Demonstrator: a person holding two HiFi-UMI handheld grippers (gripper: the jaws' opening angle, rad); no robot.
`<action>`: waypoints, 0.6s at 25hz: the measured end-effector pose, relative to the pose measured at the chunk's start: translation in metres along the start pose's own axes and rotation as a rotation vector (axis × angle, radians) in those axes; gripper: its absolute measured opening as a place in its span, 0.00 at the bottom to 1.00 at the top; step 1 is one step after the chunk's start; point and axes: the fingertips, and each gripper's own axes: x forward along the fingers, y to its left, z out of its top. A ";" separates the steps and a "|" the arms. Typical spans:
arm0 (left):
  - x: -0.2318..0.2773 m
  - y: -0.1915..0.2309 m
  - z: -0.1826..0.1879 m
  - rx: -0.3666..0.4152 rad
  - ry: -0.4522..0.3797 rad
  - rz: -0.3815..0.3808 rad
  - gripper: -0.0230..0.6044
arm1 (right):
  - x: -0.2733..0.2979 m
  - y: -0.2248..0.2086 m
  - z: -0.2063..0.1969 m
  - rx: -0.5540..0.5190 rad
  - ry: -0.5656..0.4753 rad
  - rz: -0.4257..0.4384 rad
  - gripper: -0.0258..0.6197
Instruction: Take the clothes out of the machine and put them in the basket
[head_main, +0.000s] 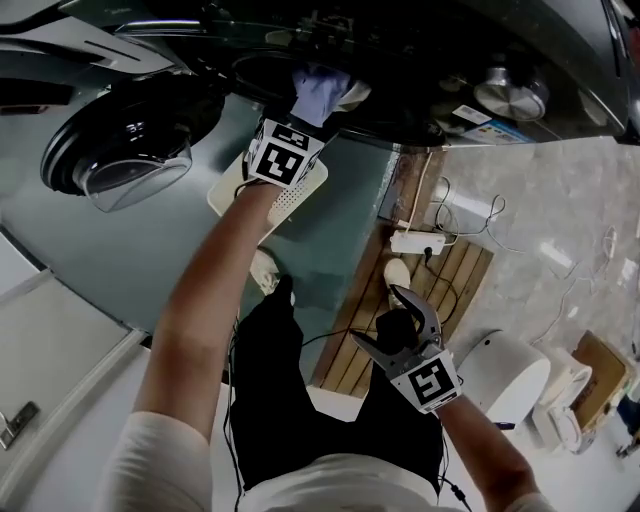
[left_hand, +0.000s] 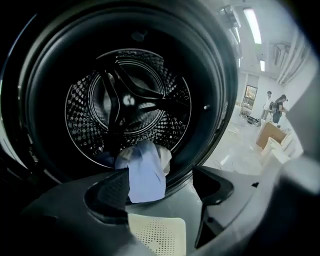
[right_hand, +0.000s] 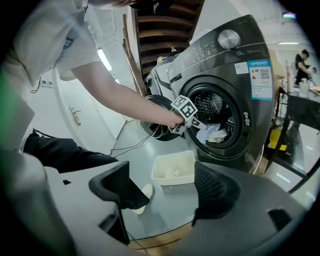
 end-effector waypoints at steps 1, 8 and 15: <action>0.008 0.005 0.000 0.006 0.009 0.005 0.64 | 0.002 -0.001 -0.004 0.005 0.003 -0.004 0.64; 0.059 0.033 -0.001 0.043 0.060 0.031 0.68 | 0.009 -0.014 -0.024 0.065 0.018 -0.054 0.70; 0.098 0.057 0.003 0.077 0.089 0.064 0.70 | 0.013 -0.029 -0.033 0.119 0.025 -0.083 0.70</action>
